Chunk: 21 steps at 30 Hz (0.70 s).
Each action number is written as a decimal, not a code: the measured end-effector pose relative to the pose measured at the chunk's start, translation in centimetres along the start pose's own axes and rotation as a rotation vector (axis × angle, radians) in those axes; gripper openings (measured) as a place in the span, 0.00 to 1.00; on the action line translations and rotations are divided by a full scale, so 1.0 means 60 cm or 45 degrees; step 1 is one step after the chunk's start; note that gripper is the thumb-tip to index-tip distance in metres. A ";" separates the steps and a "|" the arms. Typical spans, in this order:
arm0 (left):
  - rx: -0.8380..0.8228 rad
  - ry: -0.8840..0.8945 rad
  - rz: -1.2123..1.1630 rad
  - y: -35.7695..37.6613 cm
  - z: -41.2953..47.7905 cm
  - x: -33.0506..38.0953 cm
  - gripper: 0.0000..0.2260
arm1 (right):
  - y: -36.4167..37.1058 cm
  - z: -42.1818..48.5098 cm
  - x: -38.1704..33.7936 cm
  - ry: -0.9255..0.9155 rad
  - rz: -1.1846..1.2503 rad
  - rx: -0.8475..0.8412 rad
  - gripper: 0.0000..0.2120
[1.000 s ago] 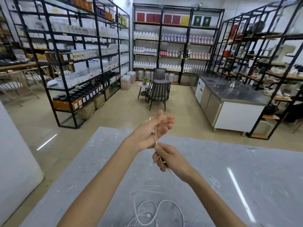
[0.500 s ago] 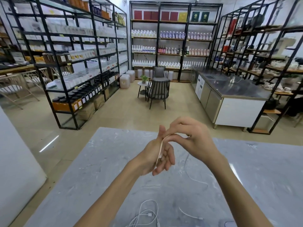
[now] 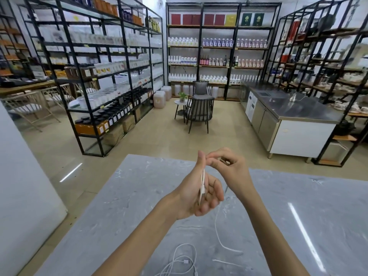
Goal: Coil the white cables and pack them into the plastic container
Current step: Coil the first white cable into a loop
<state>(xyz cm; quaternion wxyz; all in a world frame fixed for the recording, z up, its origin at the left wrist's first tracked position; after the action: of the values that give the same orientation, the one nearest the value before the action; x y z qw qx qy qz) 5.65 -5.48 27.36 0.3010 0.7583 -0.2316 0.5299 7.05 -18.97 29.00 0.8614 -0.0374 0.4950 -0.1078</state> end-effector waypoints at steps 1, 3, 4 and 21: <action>-0.011 -0.006 -0.013 0.000 0.001 0.004 0.46 | 0.005 -0.003 0.005 0.101 0.015 -0.021 0.04; -0.056 0.001 -0.093 -0.005 0.001 0.012 0.46 | 0.022 -0.016 0.021 0.311 0.069 -0.145 0.06; -0.085 0.023 -0.160 -0.010 0.001 0.016 0.46 | 0.034 -0.028 0.029 0.353 0.079 -0.221 0.08; 0.130 0.182 -0.498 -0.081 0.027 0.007 0.50 | -0.035 -0.149 -0.067 -0.188 -1.037 -0.533 0.18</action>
<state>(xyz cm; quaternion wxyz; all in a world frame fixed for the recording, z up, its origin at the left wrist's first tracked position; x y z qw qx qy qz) 10.11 -3.19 26.34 0.3750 0.7636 -0.0311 0.5248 -2.89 -19.77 28.22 0.7556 -0.4096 0.3886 -0.3321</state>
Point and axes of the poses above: each hand's wrist, its own z-axis towards the middle knuckle, its own y-axis out of the palm, x = y × z, the point moved 2 cm from there along z, towards the middle knuckle, and after that the axes turned 2 degrees about -z, right-handed, at the moved point
